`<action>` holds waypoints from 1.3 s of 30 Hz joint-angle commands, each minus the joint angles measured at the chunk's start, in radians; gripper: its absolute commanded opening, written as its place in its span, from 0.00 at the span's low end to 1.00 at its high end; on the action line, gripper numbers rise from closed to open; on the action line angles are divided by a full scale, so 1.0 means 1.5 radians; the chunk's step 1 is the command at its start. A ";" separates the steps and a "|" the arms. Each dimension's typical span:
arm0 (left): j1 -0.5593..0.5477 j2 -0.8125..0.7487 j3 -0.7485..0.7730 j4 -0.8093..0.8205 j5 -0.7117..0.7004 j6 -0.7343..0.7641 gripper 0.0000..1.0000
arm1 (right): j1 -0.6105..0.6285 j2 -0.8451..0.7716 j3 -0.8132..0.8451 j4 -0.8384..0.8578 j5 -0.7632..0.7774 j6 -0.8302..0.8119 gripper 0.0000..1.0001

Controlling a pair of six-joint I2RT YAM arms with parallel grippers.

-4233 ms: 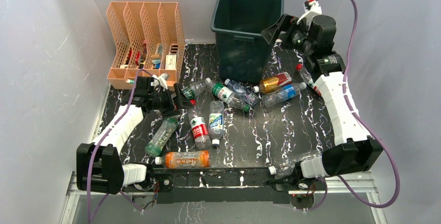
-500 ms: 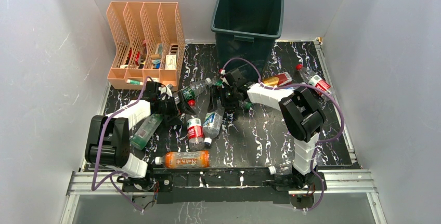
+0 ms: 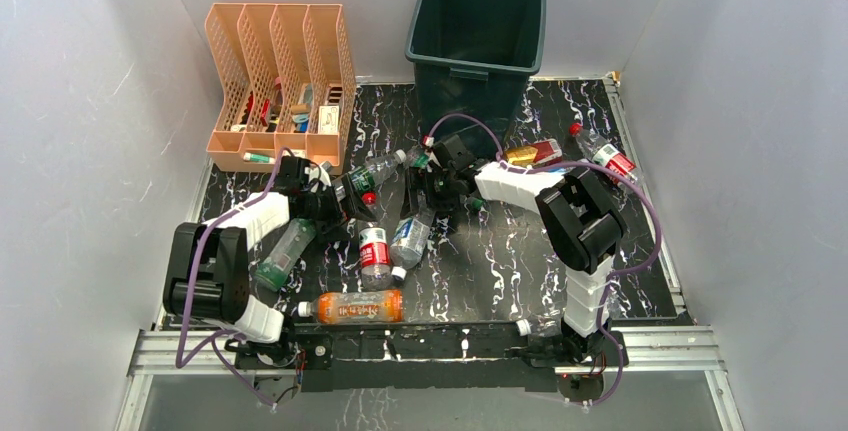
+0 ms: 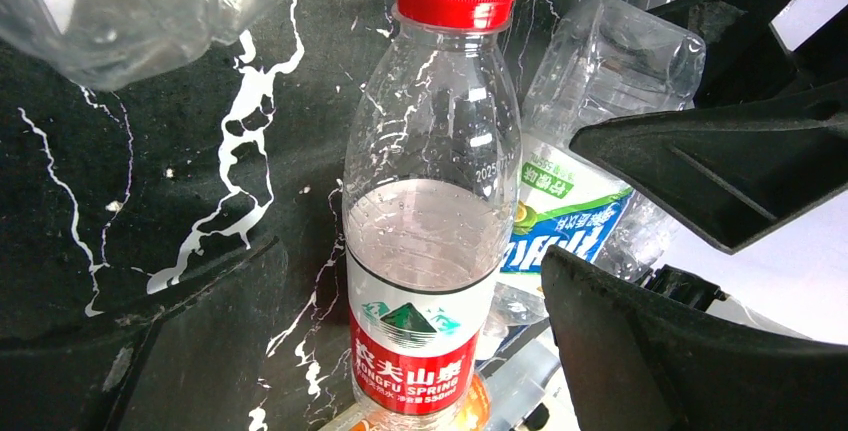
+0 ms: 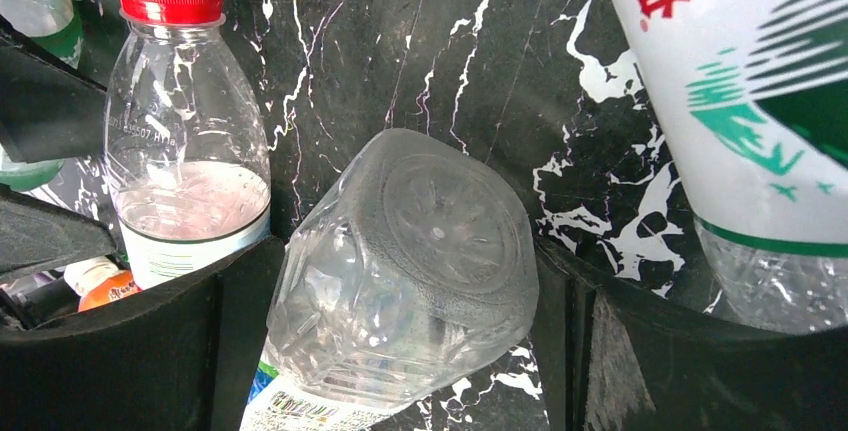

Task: Put the plastic bottles in the bin
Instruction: Pick up the plastic bottle at the center of the board.

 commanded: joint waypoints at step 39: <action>-0.013 -0.215 0.002 -0.112 -0.044 0.006 0.98 | 0.086 -0.145 0.049 -0.152 0.163 0.024 0.70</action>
